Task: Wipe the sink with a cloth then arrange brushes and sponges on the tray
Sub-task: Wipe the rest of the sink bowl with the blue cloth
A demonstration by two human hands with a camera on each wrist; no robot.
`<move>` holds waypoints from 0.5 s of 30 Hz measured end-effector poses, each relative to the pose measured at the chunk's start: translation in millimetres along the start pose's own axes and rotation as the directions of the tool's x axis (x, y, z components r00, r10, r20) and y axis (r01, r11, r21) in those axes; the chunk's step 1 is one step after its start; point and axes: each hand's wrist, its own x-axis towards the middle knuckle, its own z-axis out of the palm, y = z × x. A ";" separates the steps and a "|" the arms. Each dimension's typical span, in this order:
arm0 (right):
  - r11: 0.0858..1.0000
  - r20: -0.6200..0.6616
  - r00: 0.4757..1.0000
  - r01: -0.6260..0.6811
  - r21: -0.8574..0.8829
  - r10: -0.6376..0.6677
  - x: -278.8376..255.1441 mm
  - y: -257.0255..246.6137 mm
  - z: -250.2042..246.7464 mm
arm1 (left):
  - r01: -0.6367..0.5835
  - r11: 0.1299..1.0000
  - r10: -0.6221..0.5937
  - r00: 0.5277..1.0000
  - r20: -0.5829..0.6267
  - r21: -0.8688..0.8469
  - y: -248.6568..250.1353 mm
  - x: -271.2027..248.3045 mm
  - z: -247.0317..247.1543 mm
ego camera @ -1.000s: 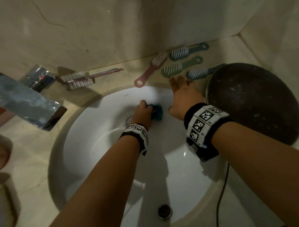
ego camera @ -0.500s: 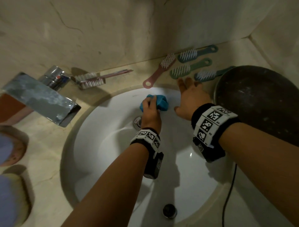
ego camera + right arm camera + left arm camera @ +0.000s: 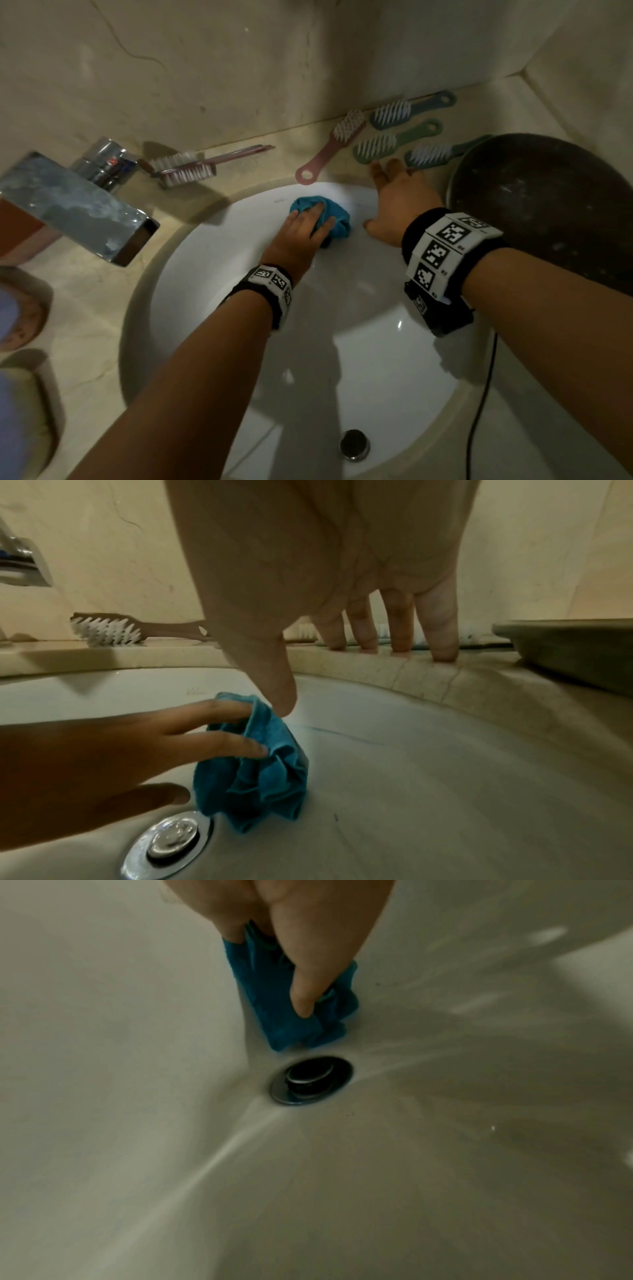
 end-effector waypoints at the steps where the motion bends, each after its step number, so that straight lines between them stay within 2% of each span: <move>1: 1.000 0.001 1.000 0.002 -0.005 -0.002 0.8 0.4 0.5 | -0.057 0.995 0.058 0.998 -0.008 0.088 0.1 1.6 -2.5; 3: 1.000 0.006 1.000 0.002 -0.009 -0.002 1.7 1.6 0.8 | -0.164 0.965 0.169 0.985 -0.009 0.206 -1.8 7.7 -3.9; 6: 1.000 0.001 1.000 0.018 -0.003 -0.018 2.8 3.6 1.0 | -0.247 0.912 0.252 0.967 0.028 0.326 -14.2 12.5 -2.3; 12: 1.000 -0.008 1.000 0.024 0.009 -0.024 -0.7 3.2 -2.9 | -0.196 0.903 0.203 0.979 0.024 0.382 -17.3 8.6 -2.9; 15: 0.999 -0.007 0.999 0.037 -0.009 -0.037 -1.8 4.5 -4.7 | -0.241 0.885 0.273 0.962 -0.024 0.398 -7.8 20.9 3.1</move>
